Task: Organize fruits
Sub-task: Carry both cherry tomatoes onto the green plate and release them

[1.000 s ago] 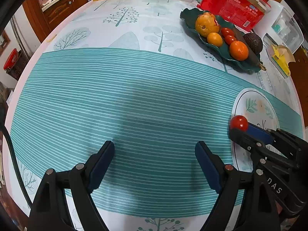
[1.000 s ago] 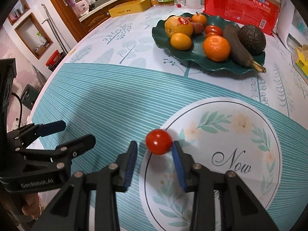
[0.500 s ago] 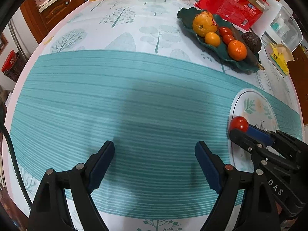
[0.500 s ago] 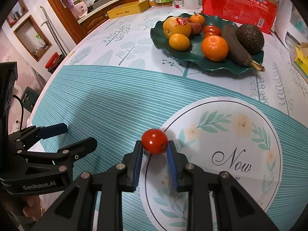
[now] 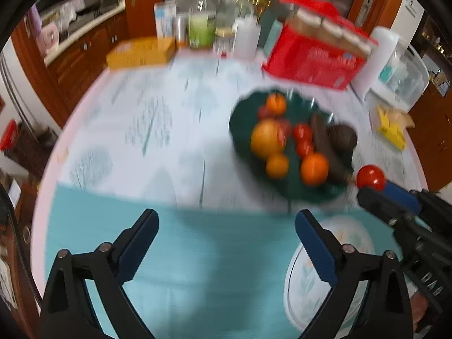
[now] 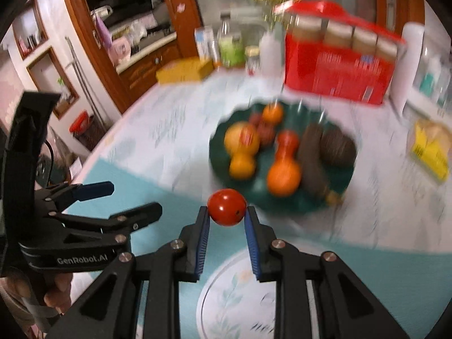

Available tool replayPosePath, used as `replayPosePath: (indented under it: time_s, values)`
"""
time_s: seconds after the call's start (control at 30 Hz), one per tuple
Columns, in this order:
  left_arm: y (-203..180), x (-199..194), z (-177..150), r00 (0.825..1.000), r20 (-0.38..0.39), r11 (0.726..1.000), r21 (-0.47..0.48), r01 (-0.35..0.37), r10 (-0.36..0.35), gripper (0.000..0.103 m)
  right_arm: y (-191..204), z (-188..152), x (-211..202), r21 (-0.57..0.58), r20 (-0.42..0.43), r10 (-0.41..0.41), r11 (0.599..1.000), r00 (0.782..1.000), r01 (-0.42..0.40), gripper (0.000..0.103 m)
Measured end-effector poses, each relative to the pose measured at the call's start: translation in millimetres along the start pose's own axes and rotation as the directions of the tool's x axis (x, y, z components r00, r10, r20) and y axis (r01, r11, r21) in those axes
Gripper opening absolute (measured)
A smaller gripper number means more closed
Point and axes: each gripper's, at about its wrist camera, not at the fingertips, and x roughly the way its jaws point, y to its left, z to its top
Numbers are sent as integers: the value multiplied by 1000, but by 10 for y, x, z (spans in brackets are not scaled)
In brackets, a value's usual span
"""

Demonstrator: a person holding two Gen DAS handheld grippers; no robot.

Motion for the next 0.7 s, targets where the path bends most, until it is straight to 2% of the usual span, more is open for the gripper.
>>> replayPosePath:
  time_s: [0.27, 0.4, 0.57, 0.7]
  values:
    - [-169, -327, 884, 991, 130, 997, 57, -43, 35, 102, -249, 964, -341, 6, 122, -26, 1000, 992, 25, 25]
    - [-242, -321, 1183, 986, 162, 996, 70, -52, 40, 102, -345, 1284, -255, 9, 130, -42, 999, 991, 41, 25]
    - [-290, 20, 1323, 993, 116, 996, 78, -48, 38, 102, -518, 1404, 150, 47, 75, -64, 997, 995, 60, 25]
    - [-268, 451, 1272, 998, 39, 996, 72, -44, 41, 102, -703, 1276, 605, 87, -1, -81, 993, 997, 81, 25]
